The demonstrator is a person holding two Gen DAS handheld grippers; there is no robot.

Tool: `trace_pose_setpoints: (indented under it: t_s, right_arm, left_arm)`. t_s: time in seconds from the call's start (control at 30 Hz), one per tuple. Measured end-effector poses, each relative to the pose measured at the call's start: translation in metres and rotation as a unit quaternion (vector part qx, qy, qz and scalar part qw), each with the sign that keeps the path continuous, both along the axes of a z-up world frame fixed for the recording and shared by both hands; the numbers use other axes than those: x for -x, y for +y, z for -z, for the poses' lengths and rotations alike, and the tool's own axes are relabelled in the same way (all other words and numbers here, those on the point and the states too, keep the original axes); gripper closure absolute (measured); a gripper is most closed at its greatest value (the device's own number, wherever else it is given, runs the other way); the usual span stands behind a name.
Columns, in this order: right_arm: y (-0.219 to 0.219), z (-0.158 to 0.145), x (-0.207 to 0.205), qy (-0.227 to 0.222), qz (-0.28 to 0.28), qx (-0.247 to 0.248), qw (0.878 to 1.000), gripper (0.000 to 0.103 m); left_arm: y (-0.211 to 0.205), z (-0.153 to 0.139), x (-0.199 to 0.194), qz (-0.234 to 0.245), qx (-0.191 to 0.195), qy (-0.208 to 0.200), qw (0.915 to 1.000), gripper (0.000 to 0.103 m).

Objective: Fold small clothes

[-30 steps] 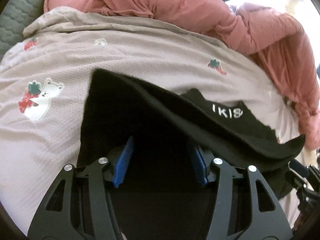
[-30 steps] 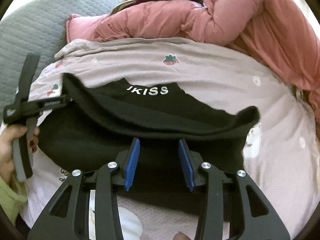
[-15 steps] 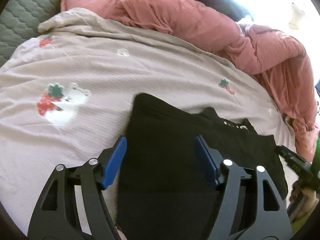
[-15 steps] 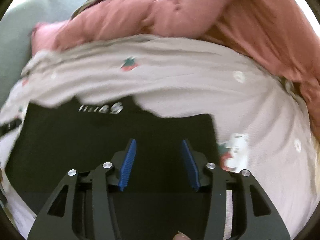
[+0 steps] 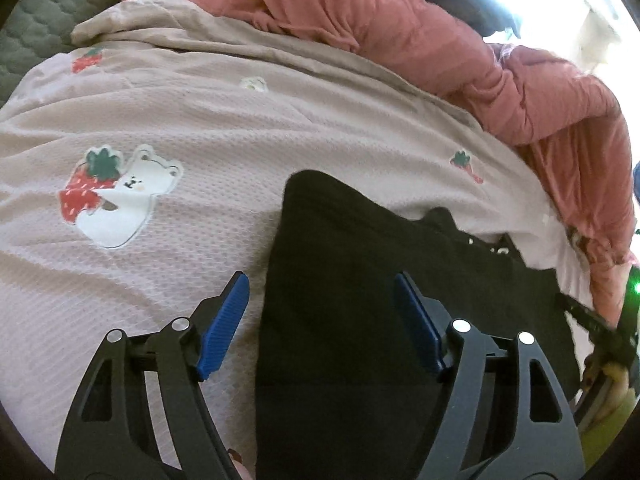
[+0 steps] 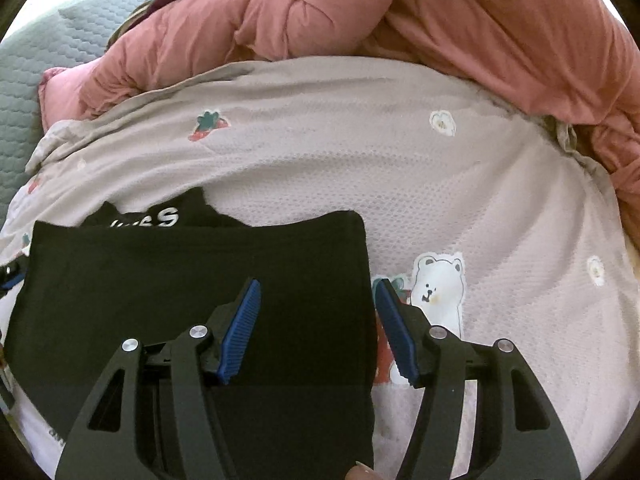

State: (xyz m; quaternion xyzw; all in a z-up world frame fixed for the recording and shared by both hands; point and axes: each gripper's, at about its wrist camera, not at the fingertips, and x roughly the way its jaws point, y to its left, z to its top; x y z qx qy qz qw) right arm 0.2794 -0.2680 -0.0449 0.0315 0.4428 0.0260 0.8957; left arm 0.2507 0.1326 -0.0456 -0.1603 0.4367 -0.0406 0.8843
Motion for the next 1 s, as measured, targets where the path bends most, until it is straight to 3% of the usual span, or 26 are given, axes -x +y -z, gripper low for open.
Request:
trace_pose_setpoints:
  t_s: [0.07, 0.13, 0.2, 0.27, 0.3, 0.43, 0.5, 0.63, 0.83, 0.93, 1.0]
  right_arm:
    - [-0.002, 0.005, -0.005, 0.003, 0.005, -0.007, 1.0, 0.046]
    - [-0.004, 0.009, -0.006, 0.001, 0.005, -0.019, 1.0, 0.058]
    - [-0.003, 0.01, -0.004, -0.008, 0.003, -0.019, 1.0, 0.07]
    - [-0.002, 0.008, 0.002, -0.024, -0.003, -0.015, 1.0, 0.088]
    - [-0.002, 0.003, 0.006, -0.036, -0.006, -0.011, 0.999, 0.095]
    - [-0.004, -0.02, 0.018, -0.087, -0.012, -0.014, 0.996, 0.095]
    - [-0.008, -0.03, 0.021, -0.106, -0.002, -0.014, 0.994, 0.095]
    - [-0.01, -0.021, 0.011, -0.089, 0.004, -0.001, 0.996, 0.095]
    - [-0.004, 0.018, 0.005, -0.043, 0.012, 0.038, 0.998, 0.093]
    - [-0.004, 0.02, 0.008, -0.043, 0.021, 0.045, 0.998, 0.089]
    - [-0.005, 0.019, 0.009, -0.041, 0.027, 0.052, 0.997, 0.08]
  left_arm:
    - [-0.007, 0.002, -0.002, 0.01, -0.016, -0.001, 0.9998, 0.036]
    - [-0.013, 0.003, -0.002, 0.017, -0.031, -0.005, 0.9994, 0.046]
    - [-0.018, 0.005, -0.002, 0.023, -0.048, -0.007, 0.9986, 0.073]
    - [-0.023, 0.006, 0.0, 0.036, -0.058, -0.01, 0.9976, 0.087]
    - [-0.023, 0.005, 0.001, 0.036, -0.062, -0.014, 0.9973, 0.089]
    - [-0.021, -0.014, 0.009, 0.031, -0.072, -0.055, 0.9954, 0.095]
    - [-0.021, -0.024, 0.011, 0.023, -0.081, -0.076, 0.9936, 0.103]
    - [-0.019, -0.028, 0.008, 0.016, -0.08, -0.083, 0.9932, 0.103]
    - [-0.021, 0.004, -0.004, 0.015, -0.108, -0.03, 0.9936, 0.1]
    - [-0.02, 0.009, -0.003, 0.014, -0.109, -0.028, 0.9936, 0.096]
    - [-0.019, 0.009, -0.001, 0.01, -0.113, -0.027, 0.9932, 0.087]
